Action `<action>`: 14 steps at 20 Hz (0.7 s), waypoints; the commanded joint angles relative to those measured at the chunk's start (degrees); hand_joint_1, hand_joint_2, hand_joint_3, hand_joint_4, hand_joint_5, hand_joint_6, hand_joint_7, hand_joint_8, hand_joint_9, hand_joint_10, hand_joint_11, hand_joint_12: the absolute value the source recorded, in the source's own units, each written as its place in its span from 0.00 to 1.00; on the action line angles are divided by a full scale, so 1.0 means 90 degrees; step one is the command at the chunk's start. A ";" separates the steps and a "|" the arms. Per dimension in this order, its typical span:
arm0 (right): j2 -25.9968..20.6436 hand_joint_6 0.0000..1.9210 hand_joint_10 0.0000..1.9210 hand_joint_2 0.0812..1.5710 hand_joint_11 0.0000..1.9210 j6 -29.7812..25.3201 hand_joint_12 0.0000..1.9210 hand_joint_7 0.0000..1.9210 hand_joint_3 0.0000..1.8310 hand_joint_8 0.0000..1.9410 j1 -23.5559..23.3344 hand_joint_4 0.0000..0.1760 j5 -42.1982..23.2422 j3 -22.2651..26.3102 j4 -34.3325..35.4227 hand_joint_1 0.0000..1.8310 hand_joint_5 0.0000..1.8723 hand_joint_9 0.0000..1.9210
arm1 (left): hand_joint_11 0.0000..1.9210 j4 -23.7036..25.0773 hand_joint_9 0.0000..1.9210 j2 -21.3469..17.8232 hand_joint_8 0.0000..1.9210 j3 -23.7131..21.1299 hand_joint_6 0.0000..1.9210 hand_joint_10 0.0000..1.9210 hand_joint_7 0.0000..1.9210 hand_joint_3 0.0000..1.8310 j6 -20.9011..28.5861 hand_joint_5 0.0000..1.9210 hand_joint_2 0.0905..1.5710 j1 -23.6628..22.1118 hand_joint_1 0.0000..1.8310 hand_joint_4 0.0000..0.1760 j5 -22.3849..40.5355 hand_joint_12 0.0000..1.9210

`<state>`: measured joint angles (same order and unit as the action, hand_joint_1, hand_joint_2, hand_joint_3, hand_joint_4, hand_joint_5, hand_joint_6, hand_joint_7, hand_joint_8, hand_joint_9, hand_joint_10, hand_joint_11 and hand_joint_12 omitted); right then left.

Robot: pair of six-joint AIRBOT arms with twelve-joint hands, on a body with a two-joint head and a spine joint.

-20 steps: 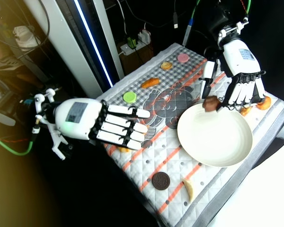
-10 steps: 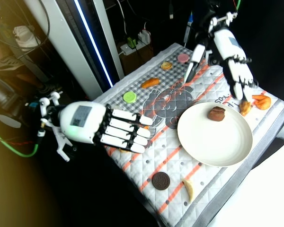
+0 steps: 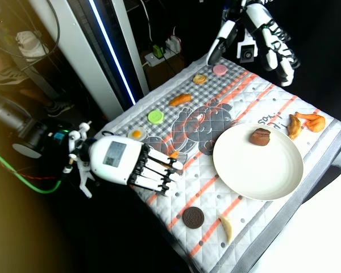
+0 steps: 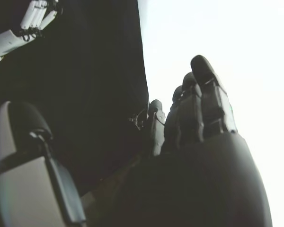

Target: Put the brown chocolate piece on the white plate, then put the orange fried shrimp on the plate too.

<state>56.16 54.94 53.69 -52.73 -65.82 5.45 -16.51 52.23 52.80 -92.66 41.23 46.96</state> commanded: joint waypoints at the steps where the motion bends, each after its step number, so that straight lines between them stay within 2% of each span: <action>1: 0.0001 0.01 0.36 0.69 0.27 -0.0014 0.74 0.48 0.00 0.06 -0.0094 0.00 -0.0679 -0.0040 0.0080 0.49 0.43 0.41 | 0.00 0.0093 0.08 -0.0034 0.00 0.0012 0.00 0.00 0.04 0.00 0.0053 0.05 0.46 -0.0050 0.46 0.99 0.0788 0.38; 2: 0.0009 0.37 0.63 0.71 0.37 -0.0014 0.86 0.49 0.01 0.53 -0.0095 0.00 -0.0674 -0.0041 0.0078 0.65 0.47 0.42 | 0.00 0.0082 0.07 -0.0035 0.00 0.0010 0.00 0.00 0.04 0.00 0.0053 0.05 0.47 -0.0044 0.46 0.96 0.0796 0.34; 3: 0.0013 0.37 0.63 0.71 0.37 -0.0014 0.86 0.49 0.01 0.53 -0.0095 0.00 -0.0670 -0.0041 0.0073 0.65 0.47 0.42 | 0.00 0.0078 0.07 -0.0035 0.00 0.0010 0.00 0.00 0.04 0.00 0.0053 0.05 0.47 -0.0041 0.46 0.96 0.0800 0.34; 4: 0.0019 0.50 0.71 0.73 0.42 -0.0014 0.90 0.49 0.00 0.65 -0.0095 0.00 -0.0662 -0.0043 0.0057 0.67 0.44 0.45 | 0.00 0.0074 0.07 -0.0035 0.00 0.0010 0.00 0.00 0.04 0.00 0.0053 0.05 0.47 -0.0040 0.45 0.97 0.0800 0.31; 5: 0.0028 0.52 0.69 0.71 0.42 -0.0014 0.83 0.49 0.00 0.57 -0.0104 0.00 -0.0661 -0.0044 0.0043 0.73 0.45 0.47 | 0.00 0.0073 0.07 -0.0035 0.00 0.0009 0.00 0.00 0.04 0.00 0.0053 0.05 0.48 -0.0039 0.45 0.91 0.0799 0.31; 6: 0.0034 0.56 0.65 0.72 0.39 -0.0014 0.82 0.48 0.00 0.59 -0.0114 0.00 -0.0661 -0.0044 0.0028 0.67 0.47 0.44 | 0.00 0.0073 0.06 -0.0034 0.00 0.0009 0.00 0.00 0.03 0.00 0.0054 0.05 0.48 -0.0037 0.44 0.93 0.0797 0.29; 7: 0.0045 0.57 0.63 0.72 0.40 -0.0014 0.81 0.48 0.00 0.58 -0.0143 0.12 -0.0660 -0.0046 -0.0006 0.66 0.48 0.44 | 0.00 0.0073 0.06 -0.0033 0.00 0.0005 0.00 0.00 0.03 0.00 0.0054 0.05 0.48 -0.0035 0.45 0.94 0.0798 0.28; 8: 0.0050 0.57 0.63 0.72 0.40 -0.0014 0.81 0.48 0.00 0.58 -0.0164 0.12 -0.0660 -0.0047 -0.0029 0.66 0.48 0.44 | 0.00 0.0073 0.06 -0.0031 0.00 0.0005 0.00 0.00 0.03 0.00 0.0054 0.05 0.48 -0.0034 0.45 0.94 0.0800 0.28; 9: 0.0052 0.54 0.68 0.71 0.43 -0.0014 0.84 0.47 0.00 0.61 -0.0183 0.11 -0.0660 -0.0048 -0.0050 0.66 0.50 0.44 | 0.00 0.0073 0.06 -0.0030 0.00 0.0002 0.00 0.00 0.04 0.00 0.0054 0.05 0.47 -0.0034 0.46 0.98 0.0803 0.28; 10: 0.0052 0.55 0.69 0.71 0.43 -0.0014 0.84 0.47 0.00 0.61 -0.0208 0.11 -0.0660 -0.0050 -0.0069 0.66 0.49 0.43 | 0.00 0.0073 0.06 -0.0030 0.00 -0.0002 0.00 0.00 0.04 0.00 0.0054 0.05 0.47 -0.0034 0.46 0.96 0.0811 0.28; 11: 0.0052 0.56 0.70 0.71 0.43 -0.0014 0.85 0.48 0.00 0.61 -0.0251 0.14 -0.0660 -0.0059 -0.0108 0.66 0.49 0.43 | 0.00 0.0073 0.07 -0.0031 0.00 -0.0004 0.00 0.00 0.04 0.00 0.0054 0.06 0.48 -0.0030 0.45 0.89 0.0816 0.29; 12: 0.0052 0.55 0.73 0.71 0.47 -0.0014 0.88 0.49 0.00 0.59 -0.0376 0.12 -0.0661 -0.0063 -0.0231 0.66 0.50 0.45 | 0.00 0.0073 0.07 -0.0037 0.00 -0.0004 0.00 0.00 0.04 0.00 0.0054 0.06 0.48 -0.0012 0.46 0.93 0.0817 0.29; 13: 0.0052 0.55 0.73 0.71 0.47 -0.0014 0.88 0.49 0.00 0.59 -0.0432 0.12 -0.0661 -0.0063 -0.0276 0.66 0.50 0.45 | 0.00 0.0071 0.07 -0.0038 0.00 -0.0005 0.00 0.00 0.04 0.00 0.0055 0.06 0.48 -0.0003 0.46 0.93 0.0823 0.29; 14: 0.0055 0.53 0.77 0.70 0.46 -0.0014 0.92 0.50 0.00 0.59 -0.0546 0.12 -0.0663 -0.0065 -0.0339 0.66 0.51 0.45 | 0.00 0.0062 0.07 -0.0044 0.00 -0.0013 0.00 0.00 0.05 0.00 0.0055 0.06 0.48 0.0014 0.46 0.91 0.0847 0.28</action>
<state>56.84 54.70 49.01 -51.51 -66.24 1.76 -16.84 52.21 52.77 -92.66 41.76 47.20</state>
